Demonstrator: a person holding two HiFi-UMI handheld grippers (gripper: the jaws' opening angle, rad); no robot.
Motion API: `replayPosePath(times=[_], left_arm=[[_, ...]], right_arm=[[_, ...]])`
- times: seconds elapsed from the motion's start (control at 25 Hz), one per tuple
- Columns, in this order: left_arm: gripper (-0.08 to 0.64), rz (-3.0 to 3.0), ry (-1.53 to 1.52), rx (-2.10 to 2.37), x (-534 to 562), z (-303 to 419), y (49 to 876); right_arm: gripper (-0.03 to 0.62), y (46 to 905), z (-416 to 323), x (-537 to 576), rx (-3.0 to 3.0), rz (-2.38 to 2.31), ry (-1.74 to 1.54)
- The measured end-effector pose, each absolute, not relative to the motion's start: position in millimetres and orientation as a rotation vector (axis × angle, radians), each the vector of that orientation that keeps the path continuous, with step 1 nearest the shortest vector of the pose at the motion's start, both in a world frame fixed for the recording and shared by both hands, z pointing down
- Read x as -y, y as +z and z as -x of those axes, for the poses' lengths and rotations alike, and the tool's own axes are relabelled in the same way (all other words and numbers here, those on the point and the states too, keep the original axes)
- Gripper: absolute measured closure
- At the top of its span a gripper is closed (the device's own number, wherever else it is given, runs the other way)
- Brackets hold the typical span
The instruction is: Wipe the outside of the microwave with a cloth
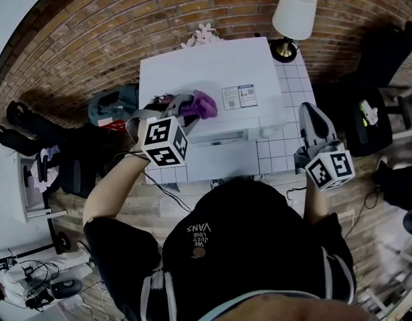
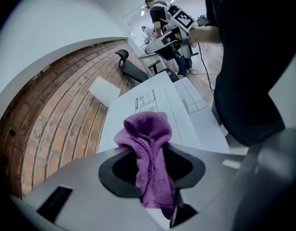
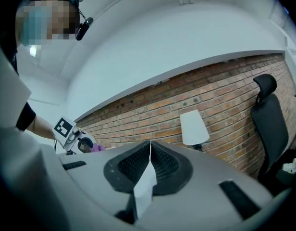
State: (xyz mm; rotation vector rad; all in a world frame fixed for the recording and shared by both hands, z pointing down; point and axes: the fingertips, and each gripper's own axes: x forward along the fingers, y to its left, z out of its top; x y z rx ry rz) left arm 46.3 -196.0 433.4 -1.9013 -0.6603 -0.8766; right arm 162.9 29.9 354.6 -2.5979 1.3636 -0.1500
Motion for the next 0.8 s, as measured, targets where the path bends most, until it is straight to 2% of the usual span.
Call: replayPosePath(times=[0.44,0.8], left_arm=[[0.419,1.811,-0.704,0.821,63,-132,420],[0.419,1.826,-0.632,0.875,2,-162,414]], right_arm=[[0.588,363,-203,-95,-1.328,2.603,-0.154],[0.588,367,-217,-119,-1.365,2.587,-0.17]])
